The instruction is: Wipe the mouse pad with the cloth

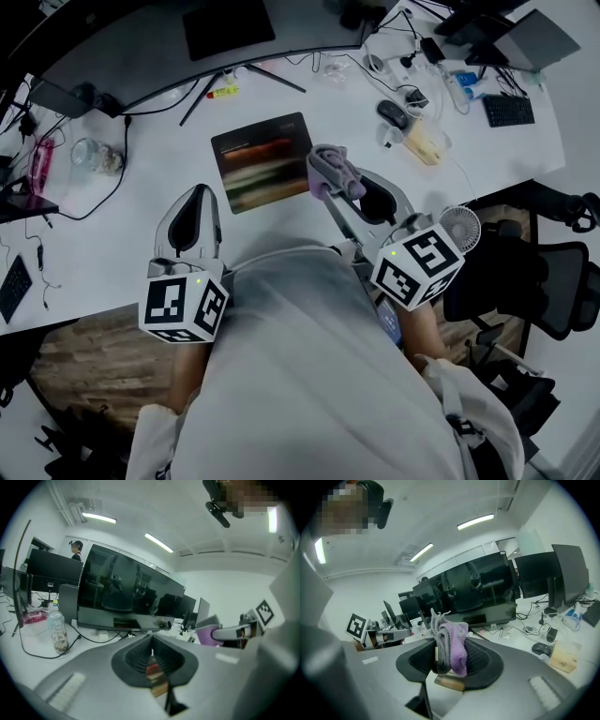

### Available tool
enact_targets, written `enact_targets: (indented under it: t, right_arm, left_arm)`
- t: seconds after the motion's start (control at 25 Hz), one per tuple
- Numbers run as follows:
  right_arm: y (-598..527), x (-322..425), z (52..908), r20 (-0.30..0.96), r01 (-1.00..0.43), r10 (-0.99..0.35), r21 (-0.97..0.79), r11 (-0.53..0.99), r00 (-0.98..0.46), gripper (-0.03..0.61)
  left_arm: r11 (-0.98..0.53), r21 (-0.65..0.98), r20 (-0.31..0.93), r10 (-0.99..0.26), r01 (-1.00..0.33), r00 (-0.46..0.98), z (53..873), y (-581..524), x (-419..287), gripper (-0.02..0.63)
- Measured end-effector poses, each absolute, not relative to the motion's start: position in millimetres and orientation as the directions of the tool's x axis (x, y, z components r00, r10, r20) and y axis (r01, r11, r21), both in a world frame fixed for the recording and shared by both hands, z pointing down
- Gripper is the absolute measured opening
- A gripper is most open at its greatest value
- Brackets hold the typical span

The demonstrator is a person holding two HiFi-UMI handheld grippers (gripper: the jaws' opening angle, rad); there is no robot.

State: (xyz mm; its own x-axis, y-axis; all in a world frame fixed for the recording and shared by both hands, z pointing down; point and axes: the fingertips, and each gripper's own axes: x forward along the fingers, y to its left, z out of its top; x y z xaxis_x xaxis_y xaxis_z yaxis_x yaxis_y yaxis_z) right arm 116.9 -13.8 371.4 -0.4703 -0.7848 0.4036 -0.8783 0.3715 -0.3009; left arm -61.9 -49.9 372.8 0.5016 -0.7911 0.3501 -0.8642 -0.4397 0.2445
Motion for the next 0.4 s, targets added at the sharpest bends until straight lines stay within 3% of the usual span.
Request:
enact_targets:
  t: [0.4]
  right_arm:
    - [-7, 97, 366, 0.427, -0.856, -0.742, -0.274, 0.439, -0.517, 0.163]
  left_arm:
    - [-0.435, 0.234, 0.378, -0.783, -0.870, 0.494, 380, -54, -63, 0.000]
